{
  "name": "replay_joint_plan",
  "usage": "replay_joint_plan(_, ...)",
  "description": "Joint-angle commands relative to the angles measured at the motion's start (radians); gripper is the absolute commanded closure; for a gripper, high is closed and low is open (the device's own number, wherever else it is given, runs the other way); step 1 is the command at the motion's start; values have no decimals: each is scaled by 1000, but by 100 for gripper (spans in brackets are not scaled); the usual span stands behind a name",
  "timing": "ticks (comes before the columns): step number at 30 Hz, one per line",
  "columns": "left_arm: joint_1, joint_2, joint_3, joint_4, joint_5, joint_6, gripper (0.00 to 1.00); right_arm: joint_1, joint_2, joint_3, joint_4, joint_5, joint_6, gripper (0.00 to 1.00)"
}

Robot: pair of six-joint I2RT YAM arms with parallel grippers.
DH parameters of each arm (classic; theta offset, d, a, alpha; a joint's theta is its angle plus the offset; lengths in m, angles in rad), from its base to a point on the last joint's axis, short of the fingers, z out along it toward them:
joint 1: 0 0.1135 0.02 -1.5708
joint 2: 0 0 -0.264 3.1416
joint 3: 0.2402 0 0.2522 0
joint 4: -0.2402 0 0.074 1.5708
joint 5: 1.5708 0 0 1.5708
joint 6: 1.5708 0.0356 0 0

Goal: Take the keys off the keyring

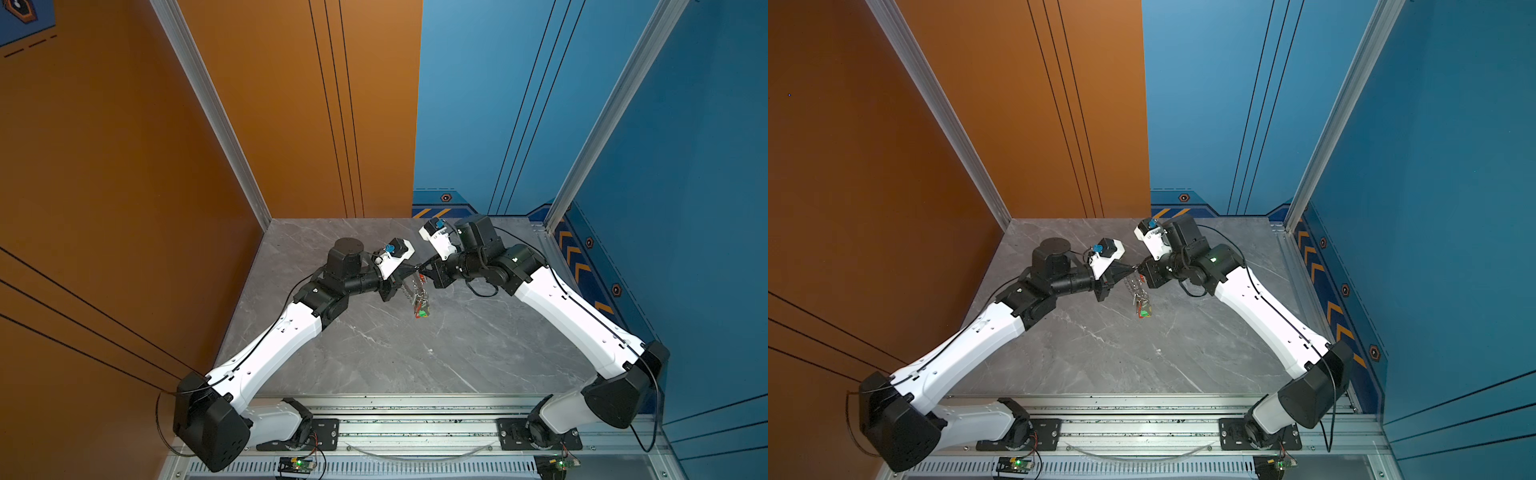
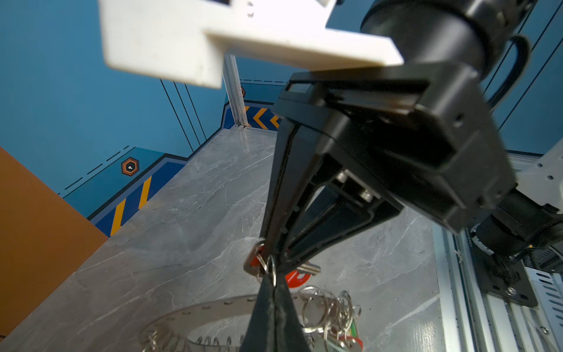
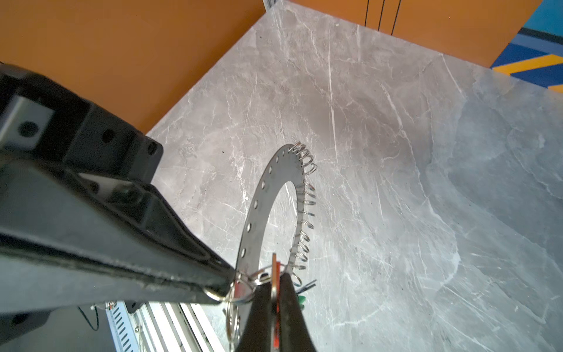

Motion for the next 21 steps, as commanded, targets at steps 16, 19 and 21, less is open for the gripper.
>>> replay_joint_plan(16,24,22,68,-10,157,-43,90,1,-162,-168,329,-166,-33,100)
replay_joint_plan(19,24,31,93,-60,166,-21,87,0,-168,-163,320,-171,-37,100)
replay_joint_plan(21,23,37,109,-102,168,3,83,1,-174,-162,312,-171,-41,100)
